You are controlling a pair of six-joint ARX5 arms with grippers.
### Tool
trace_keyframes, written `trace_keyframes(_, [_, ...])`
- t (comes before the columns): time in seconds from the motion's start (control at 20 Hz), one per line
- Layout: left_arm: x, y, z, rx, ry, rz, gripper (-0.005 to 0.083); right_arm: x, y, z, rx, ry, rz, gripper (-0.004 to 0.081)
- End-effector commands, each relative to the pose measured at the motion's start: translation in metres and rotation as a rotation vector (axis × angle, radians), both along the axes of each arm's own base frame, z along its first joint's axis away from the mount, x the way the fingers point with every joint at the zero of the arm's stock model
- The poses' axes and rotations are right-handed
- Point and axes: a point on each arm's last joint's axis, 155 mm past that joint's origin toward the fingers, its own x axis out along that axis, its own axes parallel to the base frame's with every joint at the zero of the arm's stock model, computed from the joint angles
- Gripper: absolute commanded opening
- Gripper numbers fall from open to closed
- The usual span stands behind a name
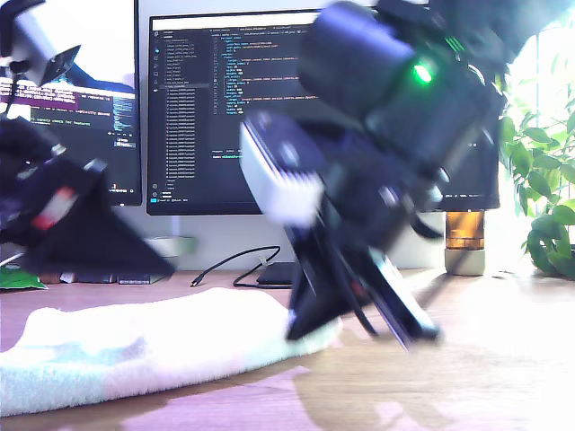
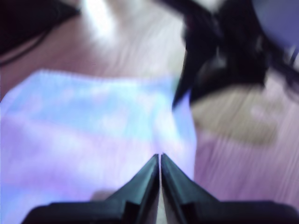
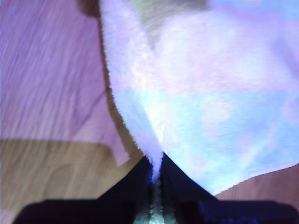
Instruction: Fold the tea towel to a neat square and place it to the right
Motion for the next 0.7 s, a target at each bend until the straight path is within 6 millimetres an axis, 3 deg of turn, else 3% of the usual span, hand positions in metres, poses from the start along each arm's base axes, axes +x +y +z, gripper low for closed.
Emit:
trace_keyframes(0.0, [-0.003, 0.004, -0.002, 0.032, -0.004, 0.010, -0.0024, -0.001, 0.007, 0.005, 0.011, 0.041, -0.014, -0.0013])
trace_keyframes(0.2, [-0.010, 0.019, -0.019, 0.130, 0.028, 0.046, -0.0013, 0.001, 0.014, 0.027, 0.012, 0.072, -0.022, -0.0012])
trace_keyframes(0.45, [-0.013, 0.019, -0.022, 0.146, 0.032, 0.063, 0.0231, 0.008, 0.024, 0.045, 0.051, 0.063, -0.031, -0.0013])
trace_keyframes(0.65, [-0.019, 0.017, -0.024, 0.164, 0.029, 0.055, 0.0310, 0.010, 0.025, 0.047, 0.057, 0.059, -0.031, -0.0013])
